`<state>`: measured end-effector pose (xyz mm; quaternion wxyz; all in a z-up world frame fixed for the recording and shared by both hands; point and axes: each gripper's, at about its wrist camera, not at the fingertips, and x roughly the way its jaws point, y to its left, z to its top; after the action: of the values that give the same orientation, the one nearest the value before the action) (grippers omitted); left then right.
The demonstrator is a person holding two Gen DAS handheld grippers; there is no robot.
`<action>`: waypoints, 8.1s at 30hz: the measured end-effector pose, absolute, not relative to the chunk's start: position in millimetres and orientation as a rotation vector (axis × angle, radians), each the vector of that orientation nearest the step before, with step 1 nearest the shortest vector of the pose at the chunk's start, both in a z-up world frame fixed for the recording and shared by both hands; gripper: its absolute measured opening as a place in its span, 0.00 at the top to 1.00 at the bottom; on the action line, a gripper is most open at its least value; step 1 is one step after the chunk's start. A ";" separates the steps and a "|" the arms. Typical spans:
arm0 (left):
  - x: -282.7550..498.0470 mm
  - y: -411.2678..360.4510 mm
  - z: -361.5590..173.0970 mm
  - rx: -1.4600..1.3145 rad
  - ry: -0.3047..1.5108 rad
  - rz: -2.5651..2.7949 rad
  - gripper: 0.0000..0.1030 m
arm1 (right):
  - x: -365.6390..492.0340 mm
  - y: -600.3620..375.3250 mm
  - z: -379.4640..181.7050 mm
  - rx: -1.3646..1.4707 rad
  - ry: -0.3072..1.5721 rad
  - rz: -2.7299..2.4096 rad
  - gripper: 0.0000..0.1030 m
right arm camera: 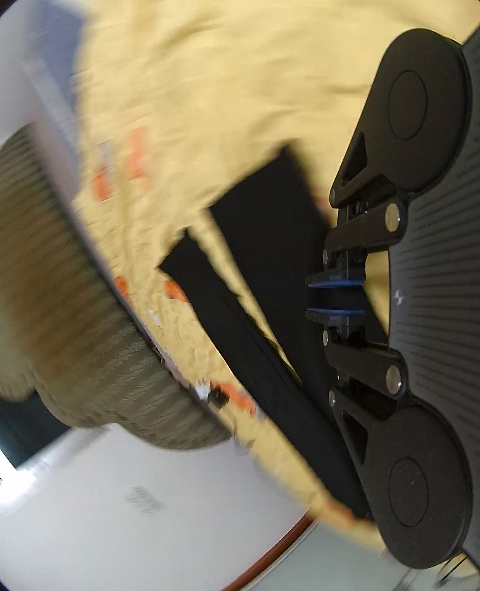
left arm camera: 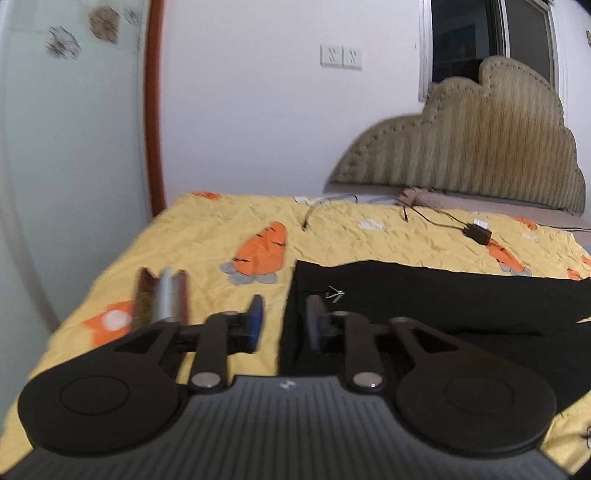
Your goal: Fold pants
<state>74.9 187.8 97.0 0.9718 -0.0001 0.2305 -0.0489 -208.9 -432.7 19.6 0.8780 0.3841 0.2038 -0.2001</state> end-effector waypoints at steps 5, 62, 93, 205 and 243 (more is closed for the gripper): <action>28.6 199.8 84.4 0.023 0.470 -0.033 0.40 | -242.1 -442.2 -12.2 1.018 0.319 -0.470 0.50; 77.0 166.4 -18.4 -0.440 0.764 -0.047 0.18 | -215.3 -456.3 -29.5 1.002 0.132 -0.556 0.40; 105.1 155.7 39.7 -0.334 0.575 -0.144 0.91 | -190.8 -460.5 48.8 0.862 0.054 -0.401 0.86; 227.5 135.5 90.5 -0.352 0.550 -0.199 0.91 | 3.9 -386.3 54.0 -0.643 0.498 -0.806 0.93; 399.3 92.8 0.7 -0.246 0.844 0.016 0.86 | 157.4 -518.0 -14.1 -0.234 0.813 -0.812 0.92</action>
<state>399.3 92.8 0.7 0.9048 -0.1190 0.4087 0.0080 157.4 -518.0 -14.1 0.8330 -0.1105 0.3837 -0.3829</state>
